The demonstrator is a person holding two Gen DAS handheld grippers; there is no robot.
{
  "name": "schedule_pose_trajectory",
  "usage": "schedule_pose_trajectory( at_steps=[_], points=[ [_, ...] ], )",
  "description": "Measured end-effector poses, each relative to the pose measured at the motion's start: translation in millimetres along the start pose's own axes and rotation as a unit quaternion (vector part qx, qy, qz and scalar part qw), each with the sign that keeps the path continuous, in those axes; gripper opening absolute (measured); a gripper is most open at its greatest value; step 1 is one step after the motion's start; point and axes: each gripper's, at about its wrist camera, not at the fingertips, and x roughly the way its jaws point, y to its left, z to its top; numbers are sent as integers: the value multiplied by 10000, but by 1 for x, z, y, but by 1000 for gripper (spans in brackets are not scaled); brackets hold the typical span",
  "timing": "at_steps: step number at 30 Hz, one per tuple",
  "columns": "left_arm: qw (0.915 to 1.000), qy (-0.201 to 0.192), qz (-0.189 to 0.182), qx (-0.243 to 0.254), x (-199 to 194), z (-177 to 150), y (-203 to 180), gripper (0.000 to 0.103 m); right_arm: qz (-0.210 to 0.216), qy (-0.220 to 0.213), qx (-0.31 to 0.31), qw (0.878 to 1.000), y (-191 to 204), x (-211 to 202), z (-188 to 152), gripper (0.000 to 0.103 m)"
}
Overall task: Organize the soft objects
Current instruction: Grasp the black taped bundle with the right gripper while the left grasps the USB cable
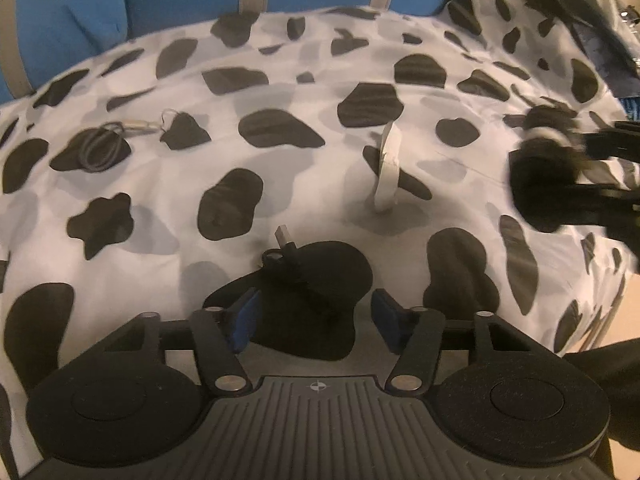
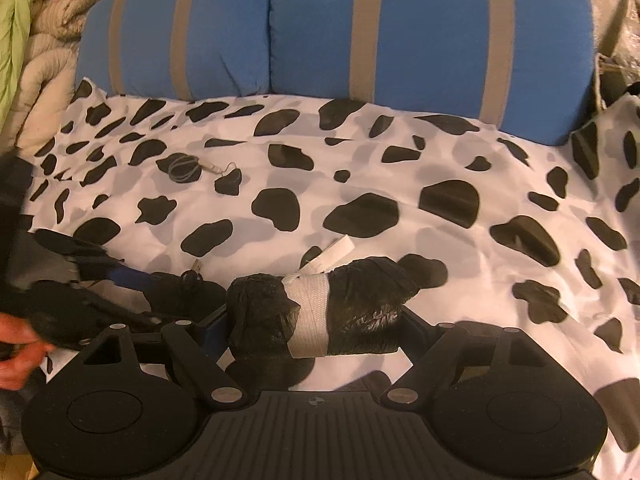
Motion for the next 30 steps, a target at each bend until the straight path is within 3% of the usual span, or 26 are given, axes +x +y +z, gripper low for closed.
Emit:
schedule_pose_trajectory(
  at_steps=[2,4,7,14,30],
  points=[
    [10000,37,-9,-22,5,2,-1,51,3,-47,40,10000,-2,-8,-2,84],
    [9999,106,90,0,11,3,-3,33,6,-95,82,9999,-3,-15,-5,84],
    [9998,67,186,2,10,3,-3,24,-8,-151,134,9998,-5,-24,-7,84],
    [9998,51,186,-60,5,1,0,22,-22,-121,203,9997,-6,-22,-9,84],
    [9983,-547,58,-173,-31,0,-2,21,-86,-168,89,9998,3,-24,-10,84]
  ],
)
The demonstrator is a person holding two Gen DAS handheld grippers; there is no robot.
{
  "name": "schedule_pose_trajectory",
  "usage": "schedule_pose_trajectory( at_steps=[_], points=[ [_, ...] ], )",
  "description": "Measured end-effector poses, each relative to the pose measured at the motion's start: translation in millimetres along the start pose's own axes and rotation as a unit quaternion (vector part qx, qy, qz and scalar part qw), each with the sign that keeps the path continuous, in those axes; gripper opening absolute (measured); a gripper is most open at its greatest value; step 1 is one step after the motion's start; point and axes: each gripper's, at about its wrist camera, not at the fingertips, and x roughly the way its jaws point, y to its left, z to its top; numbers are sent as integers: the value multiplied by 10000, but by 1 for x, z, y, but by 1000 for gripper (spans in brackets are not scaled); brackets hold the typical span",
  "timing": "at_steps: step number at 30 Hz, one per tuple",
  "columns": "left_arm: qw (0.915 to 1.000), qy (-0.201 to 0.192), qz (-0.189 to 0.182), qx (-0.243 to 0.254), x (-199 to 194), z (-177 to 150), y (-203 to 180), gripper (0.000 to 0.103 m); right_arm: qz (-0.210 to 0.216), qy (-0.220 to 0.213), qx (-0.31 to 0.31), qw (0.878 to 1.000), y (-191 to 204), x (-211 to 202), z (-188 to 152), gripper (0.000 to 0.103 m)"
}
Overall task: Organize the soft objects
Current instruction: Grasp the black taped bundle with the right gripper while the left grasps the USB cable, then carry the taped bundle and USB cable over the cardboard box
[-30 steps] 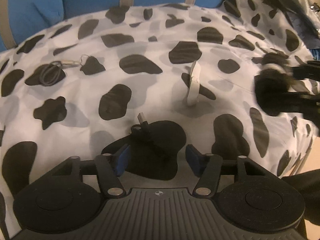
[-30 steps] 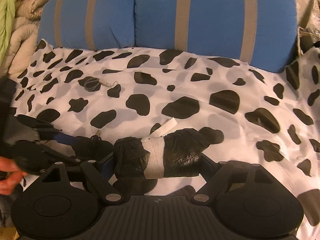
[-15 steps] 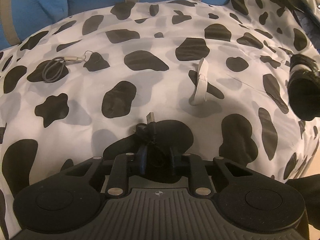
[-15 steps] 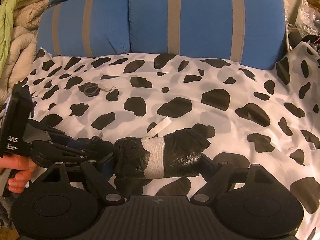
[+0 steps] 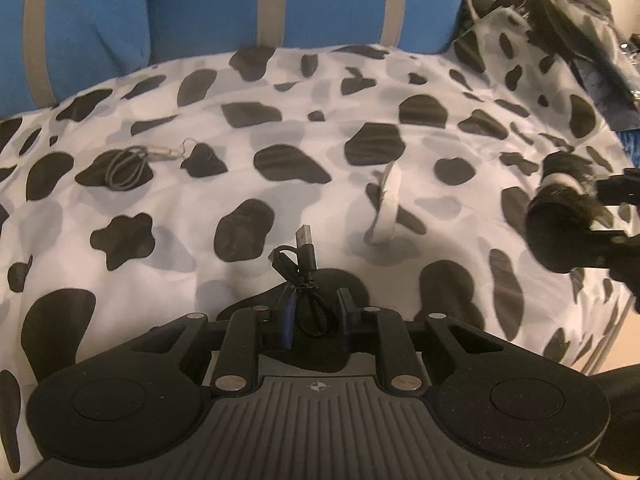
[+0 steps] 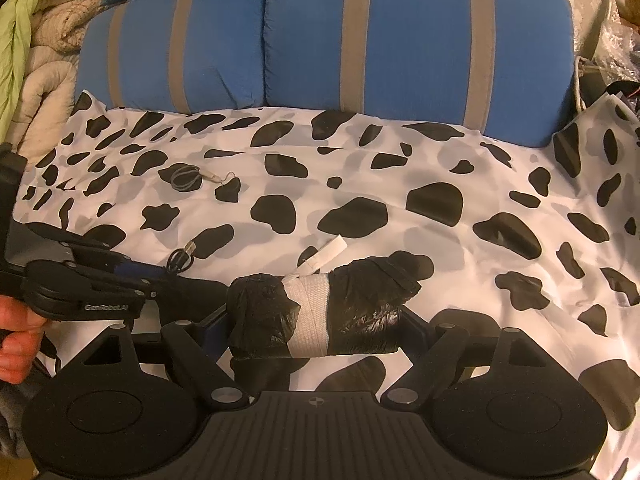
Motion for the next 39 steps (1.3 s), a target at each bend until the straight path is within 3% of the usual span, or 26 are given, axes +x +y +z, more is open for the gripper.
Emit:
schedule_pose_trajectory(
  at_steps=[19,39],
  points=[
    [9984,-553,-18,126,-50,-17,-18,21,98,-71,-147,9998,24,-22,-19,84],
    [9979,-638,-95,75,-96,-67,-32,20,155,-166,-239,9995,51,-63,-53,84]
  ],
)
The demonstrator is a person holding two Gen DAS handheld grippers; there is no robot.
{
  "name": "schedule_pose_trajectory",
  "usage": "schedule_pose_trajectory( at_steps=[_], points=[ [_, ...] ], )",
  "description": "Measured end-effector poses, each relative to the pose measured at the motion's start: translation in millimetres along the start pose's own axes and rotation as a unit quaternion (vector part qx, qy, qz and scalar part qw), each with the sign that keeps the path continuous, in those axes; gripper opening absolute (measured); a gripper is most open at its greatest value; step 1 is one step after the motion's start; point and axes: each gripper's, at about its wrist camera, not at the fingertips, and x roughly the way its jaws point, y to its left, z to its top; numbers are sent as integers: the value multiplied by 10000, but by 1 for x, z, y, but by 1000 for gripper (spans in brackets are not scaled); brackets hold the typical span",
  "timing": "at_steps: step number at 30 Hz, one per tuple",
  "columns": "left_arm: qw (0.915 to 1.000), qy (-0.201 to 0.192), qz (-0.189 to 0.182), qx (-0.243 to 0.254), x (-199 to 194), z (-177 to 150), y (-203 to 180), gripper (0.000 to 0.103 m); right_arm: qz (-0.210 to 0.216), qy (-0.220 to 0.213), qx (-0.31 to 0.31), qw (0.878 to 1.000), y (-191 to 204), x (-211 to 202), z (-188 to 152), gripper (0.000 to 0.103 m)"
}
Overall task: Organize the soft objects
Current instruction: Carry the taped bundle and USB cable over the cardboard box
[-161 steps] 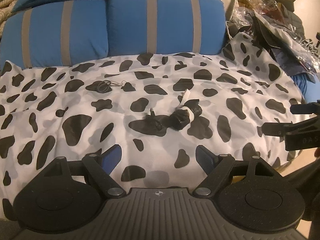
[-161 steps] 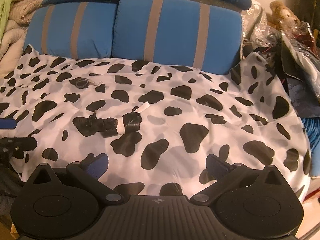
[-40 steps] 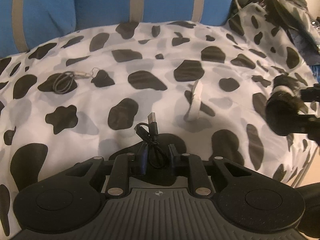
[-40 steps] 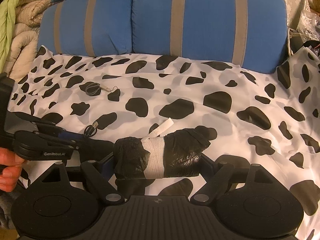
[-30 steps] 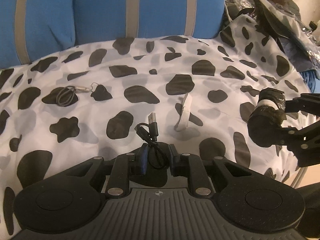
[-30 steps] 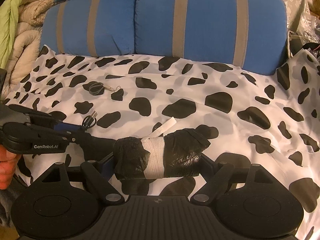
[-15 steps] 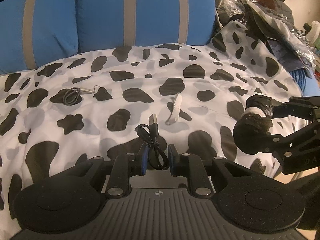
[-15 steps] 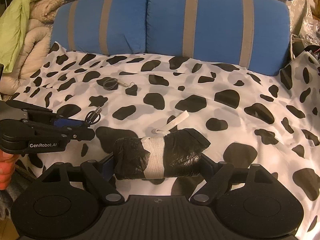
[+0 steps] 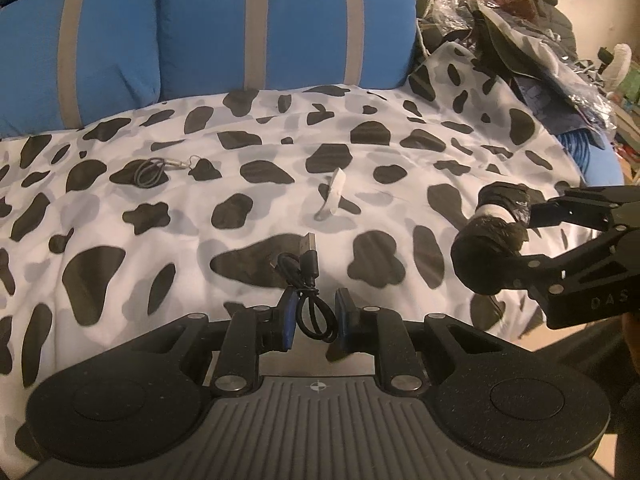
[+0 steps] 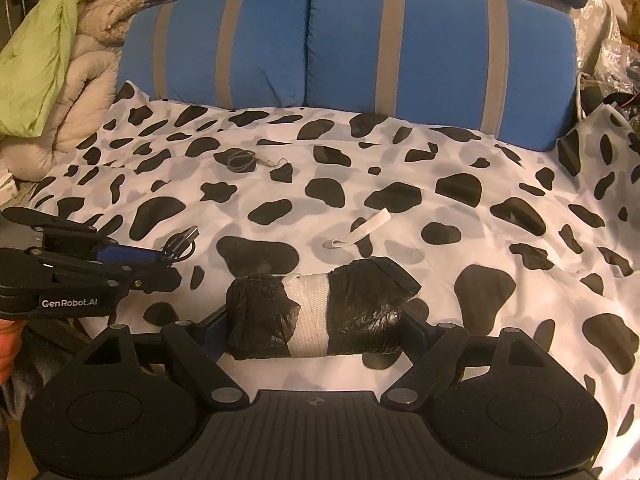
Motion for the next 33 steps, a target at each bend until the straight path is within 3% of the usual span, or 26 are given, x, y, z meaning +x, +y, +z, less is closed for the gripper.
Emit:
schedule_pose_trajectory(
  at_steps=[14,26,33],
  points=[
    [9992,279,-269,46,-28,-38,-19,20,159,94,-234,9996,27,-26,-25,85],
    [9919,978,-801,104,-29,-60,-35,20,200,239,-291,9991,36,-41,-43,85],
    [9898,1179,-791,112,-24,-64,-36,20,196,314,-293,9989,36,-40,-45,85]
  ],
)
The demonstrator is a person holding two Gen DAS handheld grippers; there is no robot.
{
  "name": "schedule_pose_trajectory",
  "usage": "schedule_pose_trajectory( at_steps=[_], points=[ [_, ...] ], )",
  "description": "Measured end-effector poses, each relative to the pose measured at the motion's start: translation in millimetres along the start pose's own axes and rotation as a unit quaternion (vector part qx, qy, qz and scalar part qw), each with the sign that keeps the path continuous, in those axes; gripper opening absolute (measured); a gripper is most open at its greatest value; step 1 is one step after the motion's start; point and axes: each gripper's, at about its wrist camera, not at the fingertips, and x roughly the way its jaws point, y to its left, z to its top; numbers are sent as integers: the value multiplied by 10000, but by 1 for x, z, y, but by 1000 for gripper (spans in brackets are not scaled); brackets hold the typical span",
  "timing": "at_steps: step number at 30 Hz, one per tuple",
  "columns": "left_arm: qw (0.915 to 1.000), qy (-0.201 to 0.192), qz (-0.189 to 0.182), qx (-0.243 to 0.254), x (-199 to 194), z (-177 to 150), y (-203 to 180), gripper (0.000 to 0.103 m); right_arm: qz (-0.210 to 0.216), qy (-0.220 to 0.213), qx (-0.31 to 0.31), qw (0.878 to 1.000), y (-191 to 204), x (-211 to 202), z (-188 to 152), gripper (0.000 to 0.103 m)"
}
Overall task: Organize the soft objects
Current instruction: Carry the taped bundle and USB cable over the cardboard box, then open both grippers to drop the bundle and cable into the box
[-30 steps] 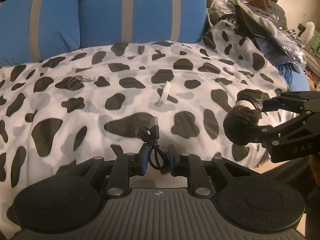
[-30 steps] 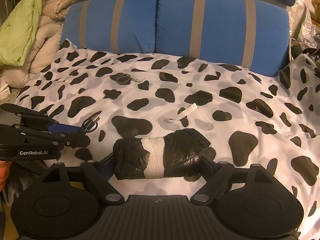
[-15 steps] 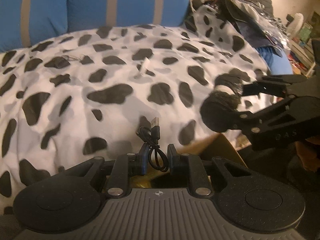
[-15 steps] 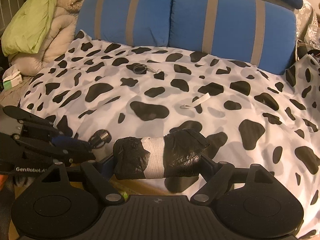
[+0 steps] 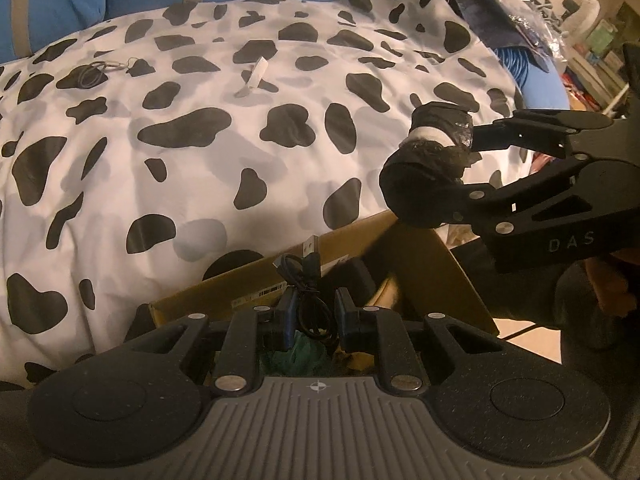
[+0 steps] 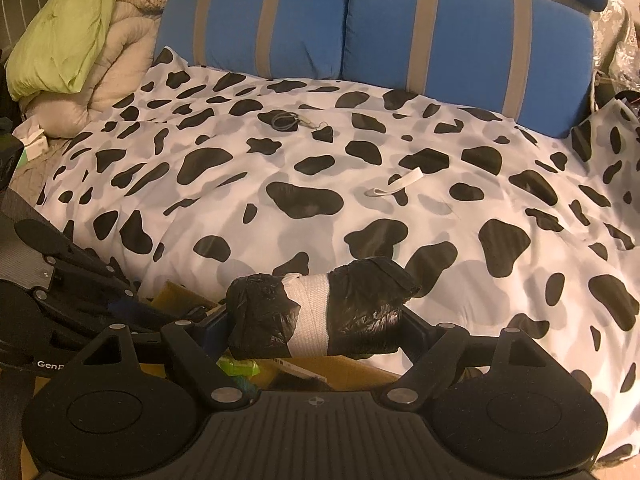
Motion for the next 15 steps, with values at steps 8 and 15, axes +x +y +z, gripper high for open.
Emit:
schedule_pose_trajectory(
  at_steps=[8,15],
  points=[
    [10000,-4,15,-13,0,1,0,20,12,39,-52,10000,2,2,-2,85],
    [9996,-46,294,-2,1,4,1,36,-13,111,-50,9999,2,4,-3,85]
  ],
)
